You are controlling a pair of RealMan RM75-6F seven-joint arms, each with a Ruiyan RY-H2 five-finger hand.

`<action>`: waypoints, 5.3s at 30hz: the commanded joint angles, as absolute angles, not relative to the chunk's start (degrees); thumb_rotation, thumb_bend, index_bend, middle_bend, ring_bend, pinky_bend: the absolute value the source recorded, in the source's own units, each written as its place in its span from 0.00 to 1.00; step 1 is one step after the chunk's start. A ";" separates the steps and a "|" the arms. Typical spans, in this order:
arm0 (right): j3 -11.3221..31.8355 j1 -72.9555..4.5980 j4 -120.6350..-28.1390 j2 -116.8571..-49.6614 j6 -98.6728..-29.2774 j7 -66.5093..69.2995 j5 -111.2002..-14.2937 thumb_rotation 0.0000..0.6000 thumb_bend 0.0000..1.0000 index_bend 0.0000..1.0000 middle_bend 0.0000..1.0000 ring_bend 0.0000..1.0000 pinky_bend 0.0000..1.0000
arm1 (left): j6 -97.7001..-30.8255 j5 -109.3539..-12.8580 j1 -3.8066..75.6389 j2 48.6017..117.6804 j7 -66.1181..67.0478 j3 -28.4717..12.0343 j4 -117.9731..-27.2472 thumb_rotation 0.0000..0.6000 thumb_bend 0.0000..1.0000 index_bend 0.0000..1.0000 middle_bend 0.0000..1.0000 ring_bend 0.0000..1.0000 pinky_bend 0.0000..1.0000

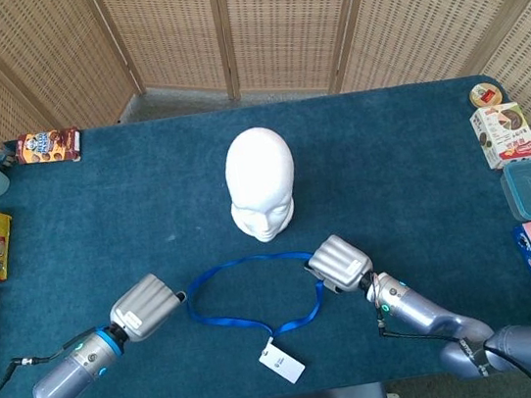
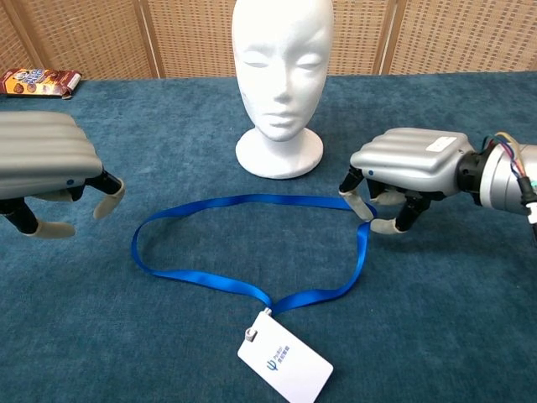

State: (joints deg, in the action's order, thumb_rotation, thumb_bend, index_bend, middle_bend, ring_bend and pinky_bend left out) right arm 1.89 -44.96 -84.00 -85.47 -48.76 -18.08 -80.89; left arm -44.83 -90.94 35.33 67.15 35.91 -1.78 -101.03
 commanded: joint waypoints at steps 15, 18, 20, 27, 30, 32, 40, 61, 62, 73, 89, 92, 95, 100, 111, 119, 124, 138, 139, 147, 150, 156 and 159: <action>1.78 -44.69 -82.15 -86.65 -48.45 -17.14 -80.74 1.00 0.46 0.68 1.00 1.00 1.00 | -40.79 -81.34 39.70 72.84 44.96 -0.89 -99.34 1.00 0.29 0.47 1.00 1.00 1.00; 1.77 -44.67 -81.86 -86.69 -48.34 -16.96 -80.71 1.00 0.46 0.68 1.00 1.00 1.00 | -40.61 -80.30 40.48 73.85 45.68 -0.54 -98.63 1.00 0.29 0.46 1.00 1.00 1.00; 1.74 -44.65 -81.75 -86.74 -48.23 -16.83 -80.64 1.00 0.46 0.68 1.00 1.00 1.00 | -40.66 -79.72 40.83 74.33 45.94 -0.40 -98.27 1.00 0.29 0.46 1.00 1.00 1.00; 1.81 -44.65 -81.24 -87.01 -48.13 -16.52 -80.67 1.00 0.46 0.68 1.00 1.00 1.00 | -40.64 -77.49 42.25 75.80 46.85 0.17 -96.93 1.00 0.29 0.46 1.00 1.00 1.00; 1.85 -44.63 -81.03 -87.08 -48.08 -16.37 -80.61 1.00 0.46 0.68 1.00 1.00 1.00 | -40.82 -76.93 42.77 76.33 47.07 0.38 -96.45 1.00 0.29 0.46 1.00 1.00 1.00; 1.86 -44.63 -80.92 -87.09 -48.07 -16.35 -80.62 1.00 0.46 0.68 1.00 1.00 1.00 | -40.89 -76.61 43.02 76.50 47.21 0.56 -96.29 1.00 0.29 0.46 1.00 1.00 1.00; 1.87 -44.61 -80.28 -87.40 -47.91 -15.53 -80.73 1.00 0.46 0.69 1.00 1.00 1.00 | -41.52 -75.10 44.18 77.75 47.63 1.39 -94.89 1.00 0.29 0.46 1.00 1.00 1.00; 1.96 -44.58 -79.78 -87.56 -47.48 -14.65 -80.58 1.00 0.46 0.70 1.00 1.00 1.00 | -43.61 -74.07 45.99 80.16 46.85 2.80 -92.46 1.00 0.32 0.49 1.00 1.00 1.00; 1.98 -44.59 -79.75 -87.58 -47.46 -14.62 -80.58 1.00 0.46 0.70 1.00 1.00 1.00 | -43.72 -74.07 46.02 80.21 46.81 2.88 -92.40 1.00 0.32 0.50 1.00 1.00 1.00; 2.01 -44.54 -79.56 -87.82 -47.42 -14.23 -80.55 1.00 0.46 0.71 1.00 1.00 1.00 | -44.64 -74.15 46.32 80.70 46.04 3.51 -91.82 1.00 0.33 0.61 1.00 1.00 1.00; 2.01 -44.46 -79.84 -87.60 -47.22 -14.53 -80.17 1.00 0.46 0.72 1.00 1.00 1.00 | -44.77 -72.92 47.09 80.76 46.39 3.91 -91.83 1.00 0.39 0.62 1.00 1.00 1.00; 2.04 -44.39 -80.04 -87.59 -47.36 -14.43 -80.20 1.00 0.46 0.72 1.00 1.00 1.00 | -45.63 -73.27 46.73 80.18 45.59 4.11 -92.35 1.00 0.39 0.63 1.00 1.00 1.00; 2.31 -44.27 -80.67 -87.28 -47.91 -14.16 -80.30 1.00 0.46 0.72 1.00 1.00 1.00 | -46.90 -73.93 46.19 79.24 44.51 4.21 -93.06 1.00 0.39 0.62 1.00 1.00 1.00; 3.17 -43.79 -83.54 -85.58 -49.67 -13.32 -80.54 1.00 0.46 0.72 1.00 1.00 1.00 | -49.76 -76.13 44.93 77.51 40.39 3.81 -94.40 1.00 0.39 0.63 1.00 1.00 1.00; 6.55 -41.17 -94.83 -76.73 -56.74 -10.68 -80.98 1.00 0.46 0.73 1.00 1.00 1.00 | -59.73 -82.69 41.39 69.92 30.81 1.19 -100.99 1.00 0.39 0.63 1.00 1.00 1.00; 9.39 -39.44 -102.68 -69.45 -60.45 -7.83 -80.76 1.00 0.46 0.73 1.00 1.00 1.00 | -63.08 -83.29 40.22 64.71 27.32 -1.53 -107.04 1.00 0.39 0.63 1.00 1.00 1.00; 11.53 -38.23 -107.62 -63.89 -62.67 -5.19 -80.77 1.00 0.46 0.73 1.00 1.00 1.00 | -65.92 -83.36 39.45 60.20 26.12 -4.33 -111.75 1.00 0.38 0.63 1.00 1.00 1.00; 17.51 -38.22 -112.89 -54.94 -63.95 0.18 -78.32 1.00 0.46 0.74 1.00 1.00 1.00 | -69.37 -81.23 38.63 52.01 26.26 -10.57 -119.23 1.00 0.38 0.63 1.00 1.00 1.00; 18.01 -38.44 -113.03 -54.39 -63.74 0.46 -77.94 1.00 0.46 0.74 1.00 1.00 1.00 | -69.54 -80.82 38.68 51.76 26.33 -11.10 -119.55 1.00 0.38 0.62 1.00 1.00 1.00; 20.36 -40.46 -111.52 -53.57 -61.81 1.33 -74.89 1.00 0.46 0.74 1.00 1.00 1.00 | -69.84 -77.49 39.74 51.65 27.79 -14.30 -120.37 1.00 0.38 0.63 1.00 1.00 1.00; 20.82 -41.13 -110.62 -53.89 -61.21 1.69 -74.09 1.00 0.46 0.74 1.00 1.00 1.00 | -69.63 -76.38 40.40 52.08 28.44 -15.21 -120.15 1.00 0.38 0.63 1.00 1.00 1.00; 22.04 -42.73 -108.78 -54.53 -60.28 1.47 -72.26 1.00 0.46 0.74 1.00 1.00 1.00 | -70.38 -74.66 41.52 53.60 30.49 -16.89 -119.13 1.00 0.38 0.63 1.00 1.00 1.00; 22.66 -43.25 -108.38 -54.50 -60.21 1.39 -71.70 1.00 0.46 0.74 1.00 1.00 1.00 | -71.14 -74.02 41.77 54.36 30.93 -17.58 -118.91 1.00 0.38 0.63 1.00 1.00 1.00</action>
